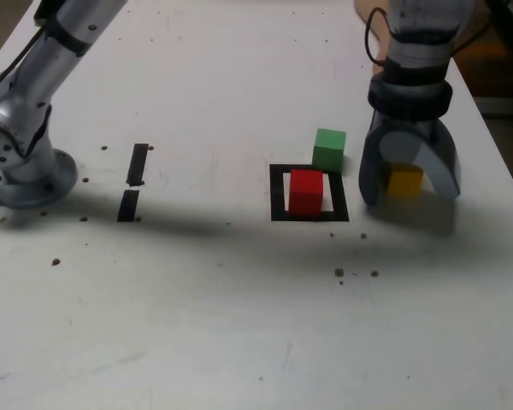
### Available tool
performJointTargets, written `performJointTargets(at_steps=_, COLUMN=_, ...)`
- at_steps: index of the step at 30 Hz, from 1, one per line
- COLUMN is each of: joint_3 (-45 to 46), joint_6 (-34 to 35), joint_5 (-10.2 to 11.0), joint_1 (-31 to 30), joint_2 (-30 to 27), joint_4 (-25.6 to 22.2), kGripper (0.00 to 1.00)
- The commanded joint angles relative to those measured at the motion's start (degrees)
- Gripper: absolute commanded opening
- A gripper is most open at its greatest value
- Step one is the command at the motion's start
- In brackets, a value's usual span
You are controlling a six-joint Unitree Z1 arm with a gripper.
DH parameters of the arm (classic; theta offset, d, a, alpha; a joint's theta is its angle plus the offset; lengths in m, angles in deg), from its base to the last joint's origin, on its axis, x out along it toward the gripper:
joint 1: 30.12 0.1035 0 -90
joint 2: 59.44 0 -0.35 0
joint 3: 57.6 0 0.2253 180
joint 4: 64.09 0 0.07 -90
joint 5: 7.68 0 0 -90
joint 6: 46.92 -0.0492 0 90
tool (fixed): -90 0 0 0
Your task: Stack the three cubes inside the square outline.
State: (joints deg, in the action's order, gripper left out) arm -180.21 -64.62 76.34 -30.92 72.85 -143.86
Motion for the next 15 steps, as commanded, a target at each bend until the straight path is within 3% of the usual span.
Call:
performJointTargets(at_steps=1, joint_3=-0.7, joint_6=0.0, joint_5=-0.4, joint_1=0.3, joint_2=0.5, joint_4=0.0, kGripper=0.85)
performJointTargets(at_steps=4, joint_3=-0.8, joint_6=0.0, joint_5=-0.7, joint_1=0.6, joint_2=0.7, joint_4=-0.3, kGripper=0.80)
performJointTargets(at_steps=6, joint_3=-0.6, joint_6=0.2, joint_5=-0.7, joint_1=0.7, joint_2=0.8, joint_4=-0.4, kGripper=0.70)
performJointTargets(at_steps=13, joint_3=-0.2, joint_6=0.7, joint_5=-0.8, joint_1=0.6, joint_2=0.4, joint_4=0.6, kGripper=0.15)
performJointTargets(at_steps=15, joint_3=-0.2, joint_6=0.7, joint_5=-0.8, joint_1=0.4, joint_2=0.3, joint_4=0.8, kGripper=0.06)
